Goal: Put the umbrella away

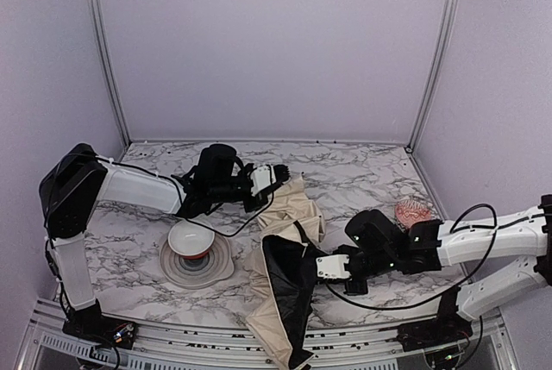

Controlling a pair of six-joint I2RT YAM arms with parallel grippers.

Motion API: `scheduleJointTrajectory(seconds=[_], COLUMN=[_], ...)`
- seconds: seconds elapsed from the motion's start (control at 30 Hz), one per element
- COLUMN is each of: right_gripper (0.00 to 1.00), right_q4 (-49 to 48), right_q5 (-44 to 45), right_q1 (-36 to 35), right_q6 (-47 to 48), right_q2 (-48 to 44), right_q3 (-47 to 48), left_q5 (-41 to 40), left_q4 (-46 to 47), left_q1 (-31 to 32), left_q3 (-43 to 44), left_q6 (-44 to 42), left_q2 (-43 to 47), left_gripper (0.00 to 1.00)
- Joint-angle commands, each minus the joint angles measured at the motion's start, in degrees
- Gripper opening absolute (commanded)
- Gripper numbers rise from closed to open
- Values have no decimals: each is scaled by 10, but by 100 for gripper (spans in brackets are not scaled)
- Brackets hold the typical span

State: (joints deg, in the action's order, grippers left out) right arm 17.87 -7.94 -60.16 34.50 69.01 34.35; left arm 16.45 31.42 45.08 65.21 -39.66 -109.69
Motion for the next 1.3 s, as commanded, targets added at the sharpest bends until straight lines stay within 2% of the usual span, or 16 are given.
scheduleJointTrajectory(seconds=[0.0, 0.23, 0.4, 0.5, 0.53, 0.6, 0.63, 0.67, 0.73, 0.83, 0.93, 0.97, 1.1, 1.2, 1.27], right_gripper=[0, 0, 0, 0, 0, 0, 0, 0, 0, 0, 0, 0, 0, 0, 0], right_q4=[-16, -4, -4, -8, -9, -15, -21, -28, -39, -46, -32, -25, -33, -42, -40], right_q5=[-13, -22, -23, 8, 22, 38, 35, 29, 22, 18, 14, 14, 11, 12, 19], right_q1=[-10, -11, -11, -10, -9, 0, 6, 13, 22, 32, 43, 46, 53, 55, 56], right_q6=[-13, -9, -10, -5, 0, 7, 7, 8, 7, 10, 11, 10, 10, 14, 15], right_q2=[47, 84, 87, 90, 91, 91, 90, 90, 91, 94, 96, 96, 83, 77, 79], right_q3=[-1, 11, 11, 10, 11, 12, 12, 12, 12, 14, 22, 25, 25, 22, 27], left_q5=[-27, -40, -118, -179, -214, -306, -343, -369, -384, -359, -323, -300, -111, 7, 41], left_q4=[55, 77, 77, 76, 72, 40, 2, -55, -131, -196, -226, -228, -228, -211, -219], left_q1=[4, 24, 7, -8, -15, -29, -37, -44, -56, -85, -93, -92, -75, -38, -19], left_q3=[4, -20, 25, 75, 102, 169, 207, 247, 308, 331, 304, 278, 113, -21, -72], left_q6=[-22, -83, -90, -25, 11, 82, 108, 134, 181, 243, 268, 268, 252, 259, 285], left_q2=[39, 68, -20, -77, -95, -137, -151, -161, -165, -139, -81, -49, 121, 237, 291], left_gripper=[0, 0, 0, 0, 16, 68, 82, 90, 98, 99, 99, 99, 82, 74, 69])
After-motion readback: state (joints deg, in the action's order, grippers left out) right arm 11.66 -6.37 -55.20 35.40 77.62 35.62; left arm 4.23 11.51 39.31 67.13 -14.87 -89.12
